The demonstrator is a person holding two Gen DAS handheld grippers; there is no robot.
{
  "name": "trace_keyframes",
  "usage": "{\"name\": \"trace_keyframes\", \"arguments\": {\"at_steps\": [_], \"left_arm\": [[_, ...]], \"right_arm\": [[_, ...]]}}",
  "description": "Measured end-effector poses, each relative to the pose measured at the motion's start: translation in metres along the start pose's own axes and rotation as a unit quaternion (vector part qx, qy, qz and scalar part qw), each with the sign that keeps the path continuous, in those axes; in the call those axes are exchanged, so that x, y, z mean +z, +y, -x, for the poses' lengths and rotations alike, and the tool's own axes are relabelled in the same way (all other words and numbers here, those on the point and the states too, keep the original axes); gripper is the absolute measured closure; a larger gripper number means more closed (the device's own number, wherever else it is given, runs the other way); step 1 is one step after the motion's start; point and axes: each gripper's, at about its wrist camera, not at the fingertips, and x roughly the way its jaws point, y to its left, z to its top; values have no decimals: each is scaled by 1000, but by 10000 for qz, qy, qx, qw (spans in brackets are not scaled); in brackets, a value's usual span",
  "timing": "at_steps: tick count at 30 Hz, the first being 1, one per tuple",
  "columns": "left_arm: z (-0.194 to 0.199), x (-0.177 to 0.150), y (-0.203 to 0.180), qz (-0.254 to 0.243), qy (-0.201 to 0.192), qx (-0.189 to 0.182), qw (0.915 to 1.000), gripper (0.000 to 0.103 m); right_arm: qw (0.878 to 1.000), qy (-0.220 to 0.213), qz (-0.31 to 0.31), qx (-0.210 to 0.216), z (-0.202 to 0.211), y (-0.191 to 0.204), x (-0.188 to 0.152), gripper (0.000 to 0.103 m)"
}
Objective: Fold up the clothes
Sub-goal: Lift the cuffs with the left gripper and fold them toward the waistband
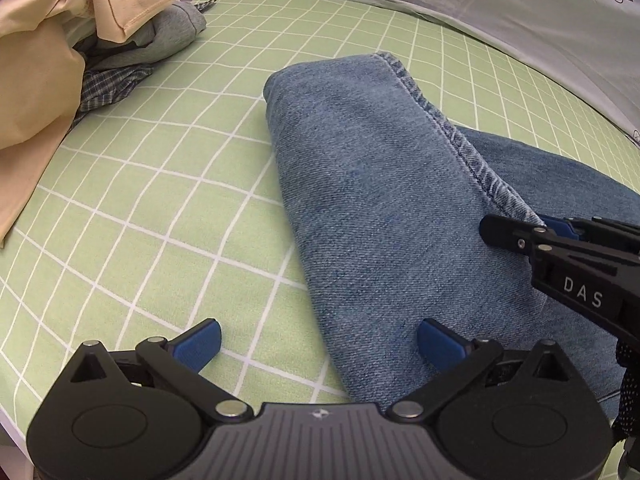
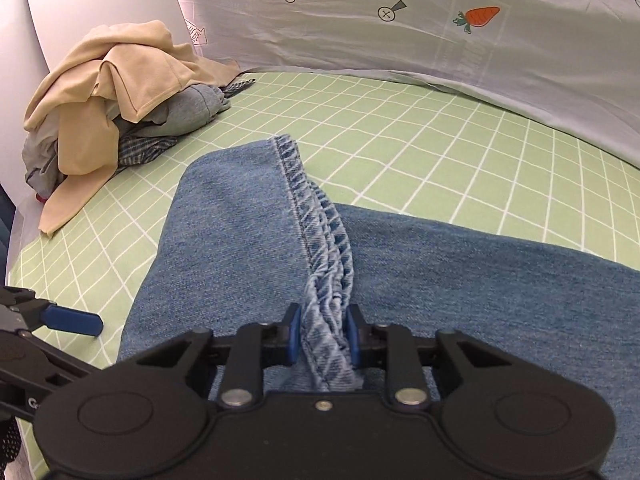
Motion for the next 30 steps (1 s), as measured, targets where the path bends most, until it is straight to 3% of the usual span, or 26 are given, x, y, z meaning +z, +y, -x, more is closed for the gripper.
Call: {"name": "trace_keyframes", "arguments": {"at_steps": [4,10,13,16,22,30], "left_arm": [[6,7,-3,72,-37,-94,9999,0],[30,11,-30,-577,-583,-17,9966,0],[19,3,-45,-792,-360,-92,9962,0],[5,-8,-55,-937,-106,-55,9955,0],[8,-11,-56,-996,-101,-35,9950,0],[2,-14,-49,-692,10,-141,9975,0]], "right_arm": [[9998,-160,57,-92,16,2,0,84],[9933,-731,142,-881,83,-10,-11,84],[9914,-414,-31,-1243,88,-31,-32,84],[9905,54,-457,-1299,74,-50,-58,84],[9904,-275,-358,-1305,99,-43,-55,85],[9879,207,-795,-1315,83,-53,-74,83]]}}
